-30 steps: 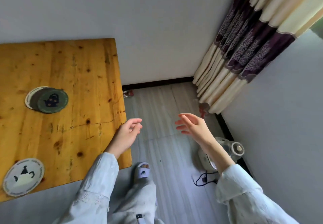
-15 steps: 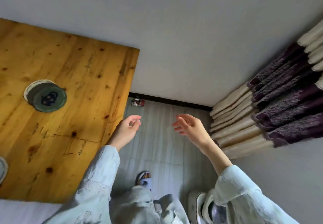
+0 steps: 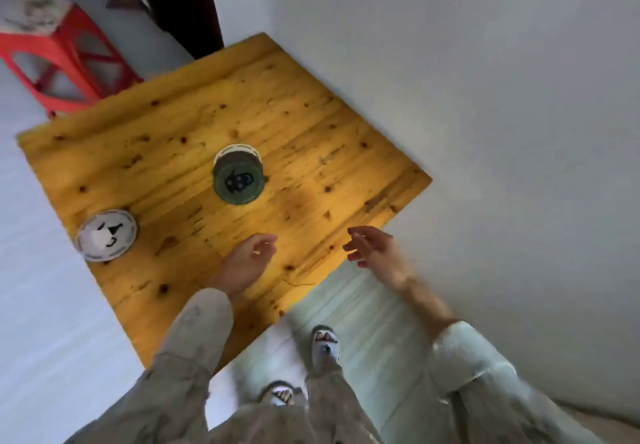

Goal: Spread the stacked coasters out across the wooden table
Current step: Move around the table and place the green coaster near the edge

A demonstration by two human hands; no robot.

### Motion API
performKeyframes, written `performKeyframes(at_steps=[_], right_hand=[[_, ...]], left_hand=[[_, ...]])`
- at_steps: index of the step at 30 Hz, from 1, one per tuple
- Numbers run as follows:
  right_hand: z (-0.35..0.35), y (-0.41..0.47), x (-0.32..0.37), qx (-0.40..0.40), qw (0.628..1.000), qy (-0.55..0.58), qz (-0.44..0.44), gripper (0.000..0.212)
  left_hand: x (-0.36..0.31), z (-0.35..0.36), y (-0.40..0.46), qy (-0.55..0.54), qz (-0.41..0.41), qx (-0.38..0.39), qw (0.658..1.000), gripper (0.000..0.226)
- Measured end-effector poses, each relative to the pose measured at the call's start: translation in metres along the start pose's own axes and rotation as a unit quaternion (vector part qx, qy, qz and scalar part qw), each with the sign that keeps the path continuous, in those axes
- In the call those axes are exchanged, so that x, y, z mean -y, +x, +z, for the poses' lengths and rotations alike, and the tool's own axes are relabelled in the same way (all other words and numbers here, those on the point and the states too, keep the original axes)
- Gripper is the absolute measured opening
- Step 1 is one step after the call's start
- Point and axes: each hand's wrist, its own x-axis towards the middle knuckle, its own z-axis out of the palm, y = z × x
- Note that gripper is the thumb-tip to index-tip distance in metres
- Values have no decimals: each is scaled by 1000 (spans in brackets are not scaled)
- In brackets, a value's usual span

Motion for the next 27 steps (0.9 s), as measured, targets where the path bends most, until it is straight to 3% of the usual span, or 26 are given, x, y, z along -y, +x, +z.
performKeyframes(at_steps=[5,11,21,27], right_hand=[[3,65,23,89,993,-73,-20,28],[44,129,46,188,975,-119,15,30],[127,241,45,174,968,-160,80,30],[154,271,38,154,964,-173,131,41]], left_hand=[[5,-8,19,-37,-64,-76,994,28],[15,-37,59,-40,-121,-128,984,36],[56,-79,149,-37,-177,-113,977,51],[56,-93,181,33,-131,-122,983,60]])
